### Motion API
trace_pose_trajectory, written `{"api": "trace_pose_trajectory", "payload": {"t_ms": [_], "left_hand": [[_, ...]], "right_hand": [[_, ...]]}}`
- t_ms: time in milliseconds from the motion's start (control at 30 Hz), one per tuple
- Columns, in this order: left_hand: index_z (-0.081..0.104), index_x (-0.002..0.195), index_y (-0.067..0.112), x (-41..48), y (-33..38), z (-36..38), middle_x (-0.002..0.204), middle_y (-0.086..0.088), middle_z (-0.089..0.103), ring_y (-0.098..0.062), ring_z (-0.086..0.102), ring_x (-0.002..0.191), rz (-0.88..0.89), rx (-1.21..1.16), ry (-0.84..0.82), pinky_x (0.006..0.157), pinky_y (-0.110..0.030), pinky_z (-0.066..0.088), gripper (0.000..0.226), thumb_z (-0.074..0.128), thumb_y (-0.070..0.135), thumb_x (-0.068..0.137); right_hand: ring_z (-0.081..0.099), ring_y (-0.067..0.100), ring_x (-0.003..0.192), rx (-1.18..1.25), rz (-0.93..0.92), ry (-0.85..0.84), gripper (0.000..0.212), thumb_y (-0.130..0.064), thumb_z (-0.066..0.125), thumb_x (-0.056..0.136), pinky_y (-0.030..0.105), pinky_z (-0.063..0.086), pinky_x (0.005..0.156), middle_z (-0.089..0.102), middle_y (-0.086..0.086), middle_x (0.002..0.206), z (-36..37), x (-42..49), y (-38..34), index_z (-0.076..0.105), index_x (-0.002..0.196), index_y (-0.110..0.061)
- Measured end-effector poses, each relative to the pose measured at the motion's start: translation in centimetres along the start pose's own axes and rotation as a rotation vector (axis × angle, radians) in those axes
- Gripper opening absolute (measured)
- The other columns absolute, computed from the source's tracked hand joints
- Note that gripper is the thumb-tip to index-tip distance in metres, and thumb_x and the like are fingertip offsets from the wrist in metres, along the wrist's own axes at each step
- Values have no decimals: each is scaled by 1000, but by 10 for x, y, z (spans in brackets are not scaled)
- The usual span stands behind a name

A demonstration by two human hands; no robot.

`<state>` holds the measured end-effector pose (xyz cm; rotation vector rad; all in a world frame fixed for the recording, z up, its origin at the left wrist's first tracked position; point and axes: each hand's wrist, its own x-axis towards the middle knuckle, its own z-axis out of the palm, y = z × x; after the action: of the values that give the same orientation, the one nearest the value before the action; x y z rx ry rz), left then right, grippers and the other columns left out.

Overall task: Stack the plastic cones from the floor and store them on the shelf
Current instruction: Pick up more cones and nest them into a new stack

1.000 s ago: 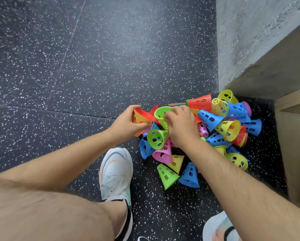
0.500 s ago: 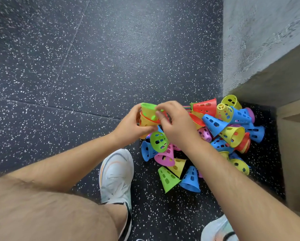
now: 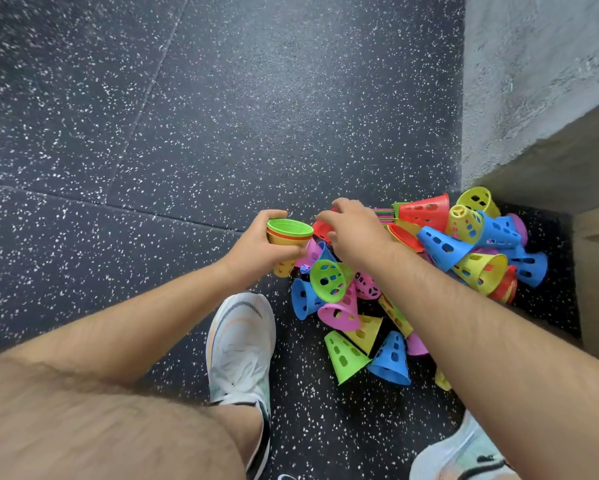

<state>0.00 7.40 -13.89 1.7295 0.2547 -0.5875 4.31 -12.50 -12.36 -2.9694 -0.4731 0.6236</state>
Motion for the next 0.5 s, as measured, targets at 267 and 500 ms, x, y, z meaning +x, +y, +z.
{"api": "trace_pose_trajectory", "payload": {"t_ms": [267, 500], "left_hand": [[48, 139, 24, 2, 5, 4, 116, 0, 71, 1, 72, 86, -36, -92, -35, 65, -16, 53, 72, 87, 29, 78], [47, 139, 28, 9, 6, 10, 114, 2, 71, -6, 71, 91, -37, 3, -35, 62, -18, 53, 75, 89, 37, 77]], "right_hand": [[50, 34, 115, 64, -35, 37, 19, -14, 53, 97, 41, 45, 95, 50, 12, 123, 8, 7, 11, 62, 114, -15], [49, 16, 93, 582, 58, 417, 15, -20, 52, 101, 23, 32, 77, 56, 0, 99, -29, -8, 15, 64, 109, -15]]}}
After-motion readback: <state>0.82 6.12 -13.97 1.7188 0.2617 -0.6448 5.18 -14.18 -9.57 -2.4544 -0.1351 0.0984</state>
